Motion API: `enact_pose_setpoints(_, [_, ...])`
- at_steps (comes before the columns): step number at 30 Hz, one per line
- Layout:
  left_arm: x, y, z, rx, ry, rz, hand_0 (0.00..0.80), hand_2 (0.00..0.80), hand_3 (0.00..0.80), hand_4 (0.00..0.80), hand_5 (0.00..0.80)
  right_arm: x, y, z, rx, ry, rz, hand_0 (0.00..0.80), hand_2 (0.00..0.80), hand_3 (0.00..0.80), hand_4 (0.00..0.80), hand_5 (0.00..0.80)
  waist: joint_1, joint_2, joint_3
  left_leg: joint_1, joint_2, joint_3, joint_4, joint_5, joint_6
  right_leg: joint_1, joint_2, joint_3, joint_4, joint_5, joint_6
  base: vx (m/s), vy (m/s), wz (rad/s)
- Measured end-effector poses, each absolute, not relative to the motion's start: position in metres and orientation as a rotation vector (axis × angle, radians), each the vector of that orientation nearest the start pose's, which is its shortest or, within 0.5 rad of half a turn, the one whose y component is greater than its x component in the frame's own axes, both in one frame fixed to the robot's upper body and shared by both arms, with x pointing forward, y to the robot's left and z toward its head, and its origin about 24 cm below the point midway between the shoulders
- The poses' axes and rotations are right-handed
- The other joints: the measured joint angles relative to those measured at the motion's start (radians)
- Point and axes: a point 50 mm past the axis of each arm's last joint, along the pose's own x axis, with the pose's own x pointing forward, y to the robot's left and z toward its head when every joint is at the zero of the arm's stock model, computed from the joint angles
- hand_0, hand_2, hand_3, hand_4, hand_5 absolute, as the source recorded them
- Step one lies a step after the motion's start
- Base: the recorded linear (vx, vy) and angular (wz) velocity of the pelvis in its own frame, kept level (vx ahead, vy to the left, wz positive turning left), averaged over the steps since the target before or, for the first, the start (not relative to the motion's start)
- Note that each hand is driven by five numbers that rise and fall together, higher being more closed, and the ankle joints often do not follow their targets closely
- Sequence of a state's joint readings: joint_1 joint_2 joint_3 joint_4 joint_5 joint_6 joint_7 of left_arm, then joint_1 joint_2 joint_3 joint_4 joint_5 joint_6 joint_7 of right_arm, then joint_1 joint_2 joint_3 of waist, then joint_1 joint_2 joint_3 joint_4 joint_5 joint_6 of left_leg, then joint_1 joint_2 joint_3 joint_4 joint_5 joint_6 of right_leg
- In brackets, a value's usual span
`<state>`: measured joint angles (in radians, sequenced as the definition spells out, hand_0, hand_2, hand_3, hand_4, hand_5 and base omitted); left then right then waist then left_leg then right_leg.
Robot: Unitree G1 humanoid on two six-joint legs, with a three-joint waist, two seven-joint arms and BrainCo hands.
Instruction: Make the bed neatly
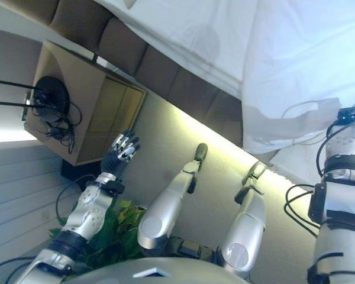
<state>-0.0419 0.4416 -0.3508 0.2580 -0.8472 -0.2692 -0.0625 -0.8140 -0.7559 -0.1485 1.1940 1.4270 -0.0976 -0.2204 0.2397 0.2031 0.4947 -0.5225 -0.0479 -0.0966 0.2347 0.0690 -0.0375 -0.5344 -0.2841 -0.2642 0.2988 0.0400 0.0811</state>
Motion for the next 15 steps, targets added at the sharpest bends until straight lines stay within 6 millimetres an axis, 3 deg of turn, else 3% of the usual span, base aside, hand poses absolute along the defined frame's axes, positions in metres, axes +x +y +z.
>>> enact_pose_setpoints(6, [0.248,0.185,0.009,-0.379,0.098,-0.141,0.000,0.000,0.000,0.000,0.000,0.328,-0.387,0.128,0.990,-0.154,-0.815,0.800,0.800,0.800,0.800,0.800,0.002,0.000,0.000,0.003,0.000,0.006,0.000,-0.002,0.003,0.004,0.000,0.003,-0.008,0.005,-0.002,-0.001,0.035,-0.01])
enact_pose_setpoints(12, [0.248,0.186,0.009,-0.397,0.098,-0.135,0.000,0.000,0.000,0.000,0.000,0.339,-0.365,0.122,0.949,-0.141,-0.751,0.800,0.800,0.800,0.800,0.800,0.007,0.000,0.000,0.048,0.001,0.012,-0.009,-0.004,0.005,0.049,0.001,0.004,-0.019,0.009,0.001,0.003,0.046,-0.02])
enact_pose_setpoints(15, [0.248,0.187,0.010,-0.397,0.095,-0.132,0.000,0.000,0.000,0.000,0.000,0.340,-0.360,0.116,0.930,-0.127,-0.746,0.800,0.800,0.800,0.800,0.800,0.022,0.002,-0.001,0.081,0.003,0.009,-0.025,-0.004,0.005,0.090,-0.004,-0.025,-0.038,0.012,0.005,0.022,0.049,0.03])
